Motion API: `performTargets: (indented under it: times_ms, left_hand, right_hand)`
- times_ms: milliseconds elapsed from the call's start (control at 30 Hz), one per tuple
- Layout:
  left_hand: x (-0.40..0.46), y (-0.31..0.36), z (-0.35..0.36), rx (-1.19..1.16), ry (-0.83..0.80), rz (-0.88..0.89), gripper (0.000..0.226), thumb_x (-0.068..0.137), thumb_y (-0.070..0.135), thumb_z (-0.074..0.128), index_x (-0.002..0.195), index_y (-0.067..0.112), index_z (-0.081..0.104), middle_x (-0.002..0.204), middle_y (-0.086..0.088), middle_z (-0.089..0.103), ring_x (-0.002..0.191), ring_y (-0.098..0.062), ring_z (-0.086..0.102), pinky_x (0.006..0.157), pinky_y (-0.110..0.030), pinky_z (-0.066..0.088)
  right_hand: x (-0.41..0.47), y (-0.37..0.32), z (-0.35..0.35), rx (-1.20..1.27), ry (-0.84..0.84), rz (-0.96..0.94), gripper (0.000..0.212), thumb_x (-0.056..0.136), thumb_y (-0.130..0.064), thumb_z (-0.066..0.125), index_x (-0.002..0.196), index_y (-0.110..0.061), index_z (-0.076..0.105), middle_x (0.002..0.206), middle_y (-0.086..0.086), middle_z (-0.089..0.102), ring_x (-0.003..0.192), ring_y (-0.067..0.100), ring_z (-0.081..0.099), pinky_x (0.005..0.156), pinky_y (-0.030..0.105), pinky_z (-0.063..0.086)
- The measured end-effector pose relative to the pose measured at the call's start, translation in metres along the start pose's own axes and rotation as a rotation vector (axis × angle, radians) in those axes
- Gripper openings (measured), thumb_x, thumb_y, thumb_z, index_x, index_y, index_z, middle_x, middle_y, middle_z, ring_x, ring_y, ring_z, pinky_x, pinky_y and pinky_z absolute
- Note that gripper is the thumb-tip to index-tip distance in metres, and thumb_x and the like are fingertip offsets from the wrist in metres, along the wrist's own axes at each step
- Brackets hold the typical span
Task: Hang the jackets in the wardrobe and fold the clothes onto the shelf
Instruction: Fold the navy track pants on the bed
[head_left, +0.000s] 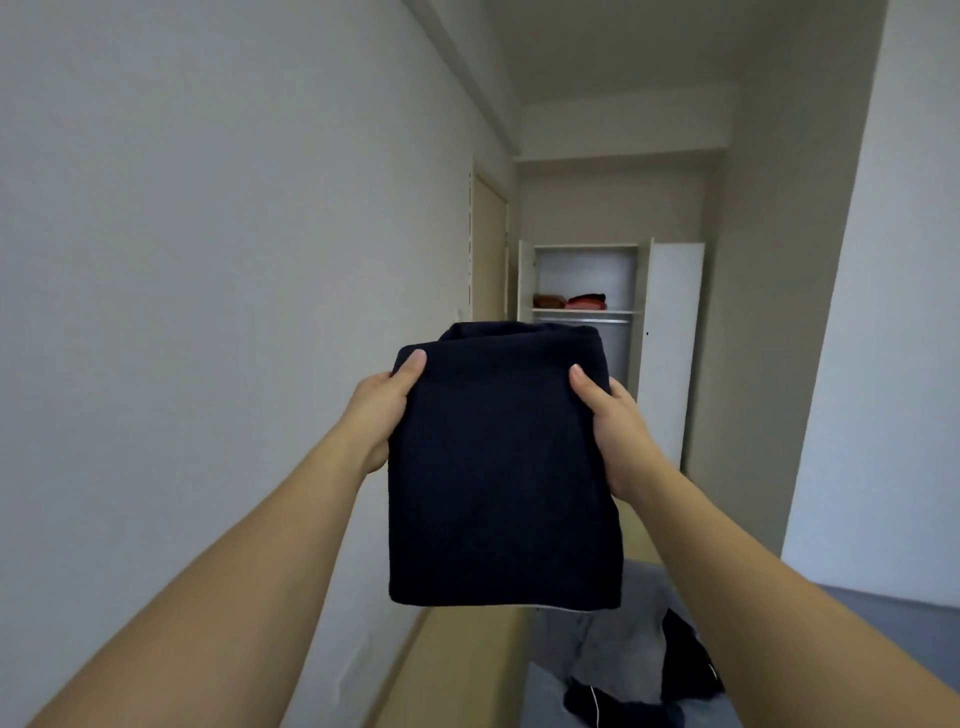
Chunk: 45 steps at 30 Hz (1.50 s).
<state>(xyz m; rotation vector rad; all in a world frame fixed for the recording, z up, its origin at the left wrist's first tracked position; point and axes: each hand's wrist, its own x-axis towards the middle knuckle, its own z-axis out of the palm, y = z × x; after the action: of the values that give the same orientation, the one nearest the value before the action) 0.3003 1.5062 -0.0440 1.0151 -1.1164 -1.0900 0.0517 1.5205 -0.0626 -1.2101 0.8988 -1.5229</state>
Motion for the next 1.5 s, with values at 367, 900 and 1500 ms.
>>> performTargets:
  times_ms: [367,900,1500]
  left_hand:
    - [0.151,0.037,-0.13,0.052,0.036,0.216,0.027,0.094,0.047,0.057,0.101,0.022,0.065,0.099,0.004,0.072,0.089,-0.013,0.069,0.06,-0.023,0.055]
    - [0.517,-0.054,-0.062,0.345,0.154,0.368,0.054,0.099,0.057,0.033,0.098,0.009,0.058,0.093,-0.004,0.061,0.084,-0.02,0.058,0.071,-0.032,0.048]
    - [1.071,-0.184,0.107,0.299,-0.036,0.327,0.048,0.1,0.056,0.036,0.092,0.016,0.062,0.091,-0.001,0.063,0.085,-0.018,0.06,0.068,-0.03,0.048]
  right_hand:
    - [0.115,0.037,0.156,0.037,0.059,-0.016,0.042,0.086,-0.046,0.067,0.123,-0.028,0.058,0.114,-0.001,0.07,0.101,0.022,0.069,0.082,0.041,0.058]
    - [0.442,0.138,0.121,0.031,0.15,-0.123,0.027,0.093,-0.039,0.06,0.119,-0.038,0.052,0.117,-0.003,0.064,0.101,0.021,0.066,0.068,0.033,0.058]
    - [0.964,0.258,-0.007,-0.061,0.289,-0.141,0.015,0.095,-0.037,0.057,0.109,-0.036,0.053,0.113,-0.002,0.066,0.088,0.012,0.071,0.061,0.025,0.057]
